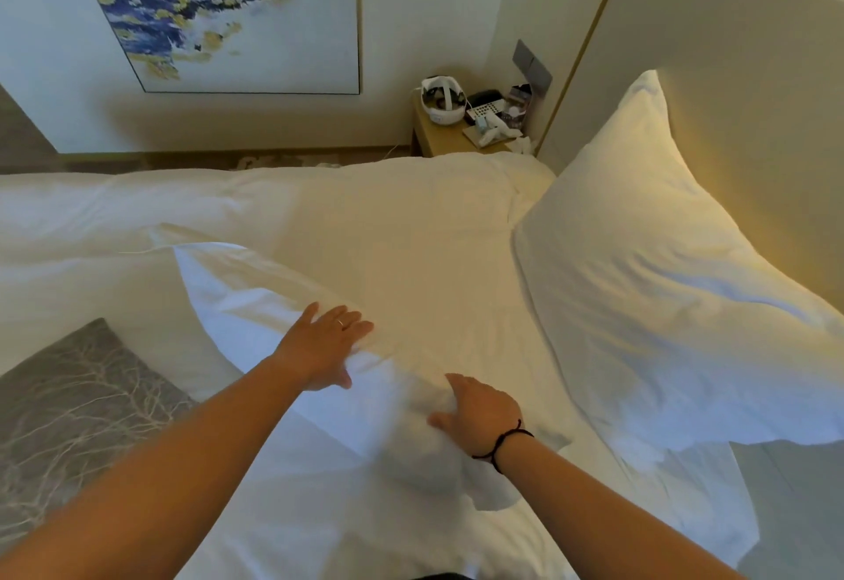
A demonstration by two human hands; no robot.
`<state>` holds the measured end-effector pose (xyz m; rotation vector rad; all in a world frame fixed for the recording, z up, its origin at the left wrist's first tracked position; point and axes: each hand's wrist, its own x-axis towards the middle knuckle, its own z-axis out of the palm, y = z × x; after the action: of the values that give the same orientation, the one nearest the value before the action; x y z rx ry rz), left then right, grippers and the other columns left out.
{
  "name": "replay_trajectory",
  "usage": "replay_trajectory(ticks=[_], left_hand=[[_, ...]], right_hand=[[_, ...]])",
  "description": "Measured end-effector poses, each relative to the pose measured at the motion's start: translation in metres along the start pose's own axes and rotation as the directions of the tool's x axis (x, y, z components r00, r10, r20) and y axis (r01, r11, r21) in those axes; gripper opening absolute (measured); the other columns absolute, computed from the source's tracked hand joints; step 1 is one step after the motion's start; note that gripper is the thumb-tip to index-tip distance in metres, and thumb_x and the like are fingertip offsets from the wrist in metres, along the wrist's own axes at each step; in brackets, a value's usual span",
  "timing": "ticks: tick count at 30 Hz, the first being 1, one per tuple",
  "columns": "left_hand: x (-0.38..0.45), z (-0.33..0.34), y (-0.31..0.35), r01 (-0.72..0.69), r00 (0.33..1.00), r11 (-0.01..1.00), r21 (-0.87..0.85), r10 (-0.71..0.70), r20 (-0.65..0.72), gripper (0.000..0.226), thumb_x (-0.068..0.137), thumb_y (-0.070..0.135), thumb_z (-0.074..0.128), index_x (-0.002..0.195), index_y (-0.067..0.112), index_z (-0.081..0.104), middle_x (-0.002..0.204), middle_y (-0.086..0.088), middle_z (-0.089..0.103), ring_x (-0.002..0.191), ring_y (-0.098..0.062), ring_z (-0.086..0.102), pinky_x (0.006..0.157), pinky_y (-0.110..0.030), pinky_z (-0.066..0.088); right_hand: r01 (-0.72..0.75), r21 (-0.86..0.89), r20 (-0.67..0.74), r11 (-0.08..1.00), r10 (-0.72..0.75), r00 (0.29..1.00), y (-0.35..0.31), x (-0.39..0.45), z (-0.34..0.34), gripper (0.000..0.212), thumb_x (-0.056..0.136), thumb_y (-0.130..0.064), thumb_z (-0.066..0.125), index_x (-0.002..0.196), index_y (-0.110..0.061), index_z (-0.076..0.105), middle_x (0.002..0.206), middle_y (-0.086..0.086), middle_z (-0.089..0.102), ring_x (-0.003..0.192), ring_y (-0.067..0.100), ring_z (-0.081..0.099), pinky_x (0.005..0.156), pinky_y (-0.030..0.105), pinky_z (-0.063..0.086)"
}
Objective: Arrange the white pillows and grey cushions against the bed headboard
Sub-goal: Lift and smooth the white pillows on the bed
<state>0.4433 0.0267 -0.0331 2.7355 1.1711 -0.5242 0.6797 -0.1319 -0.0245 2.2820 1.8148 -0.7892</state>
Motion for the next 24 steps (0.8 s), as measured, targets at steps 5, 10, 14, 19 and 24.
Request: replay_trajectory(ticks=[5,10,14,19,24], left_hand=[[0.011,-0.003,-0.008,0.056,0.995,0.997,0.044,-0.052,-0.083,0.024,0.096,0.037,0.052,0.119,0.030,0.054,0.124,0.007,0.063,0.119,-0.016,0.054,0.104,-0.036,0.028],[0.020,-0.025,0.007,0.116,0.965,0.993,0.024,-0.107,-0.241,0.018,0.098,0.025,0.047,0.083,0.025,0.058,0.083,0.003,0.068,0.073,-0.021,0.059,0.069,-0.030,0.036],[0.039,-0.065,0.026,0.082,0.924,0.988,-0.133,-0.125,-0.360,0.031,0.096,0.030,0.055,0.065,0.024,0.054,0.066,0.003,0.062,0.063,-0.023,0.053,0.059,-0.032,0.031],[0.085,-0.153,0.070,-0.096,0.874,0.987,-0.128,0.023,-0.486,0.022,0.096,0.031,0.057,0.099,0.025,0.078,0.094,-0.001,0.076,0.088,-0.028,0.066,0.083,-0.035,0.047],[0.148,-0.236,0.138,-0.185,0.781,0.982,0.027,0.164,-0.602,0.029,0.097,0.041,0.051,0.108,0.030,0.075,0.103,-0.001,0.074,0.104,-0.024,0.062,0.100,-0.043,0.036]], right_hand=[[-0.024,-0.027,-0.057,0.999,0.023,0.998,-0.011,0.005,0.004,0.032,0.096,-0.050,0.045,0.085,-0.020,0.046,0.093,0.004,0.062,0.078,0.025,0.054,0.062,0.032,0.036],[-0.007,0.070,-0.212,0.998,0.022,0.977,-0.001,-0.005,0.003,0.046,0.101,-0.047,0.033,0.063,-0.023,0.028,0.062,-0.006,0.036,0.064,0.022,0.042,0.057,0.034,0.028],[0.027,0.227,-0.401,0.974,0.068,0.914,0.023,-0.018,-0.016,0.044,0.101,-0.043,0.038,0.067,-0.017,0.036,0.062,-0.005,0.036,0.061,0.020,0.039,0.057,0.033,0.023],[0.149,0.474,-0.592,0.868,0.189,0.783,0.070,-0.039,-0.073,0.042,0.099,-0.028,0.052,0.063,-0.010,0.040,0.055,-0.001,0.042,0.051,0.012,0.037,0.050,0.026,0.025],[0.208,0.633,-0.645,0.746,0.359,0.675,0.123,-0.053,-0.121,0.049,0.098,-0.031,0.053,0.055,-0.022,0.030,0.049,-0.006,0.041,0.046,0.008,0.039,0.046,0.020,0.028]])
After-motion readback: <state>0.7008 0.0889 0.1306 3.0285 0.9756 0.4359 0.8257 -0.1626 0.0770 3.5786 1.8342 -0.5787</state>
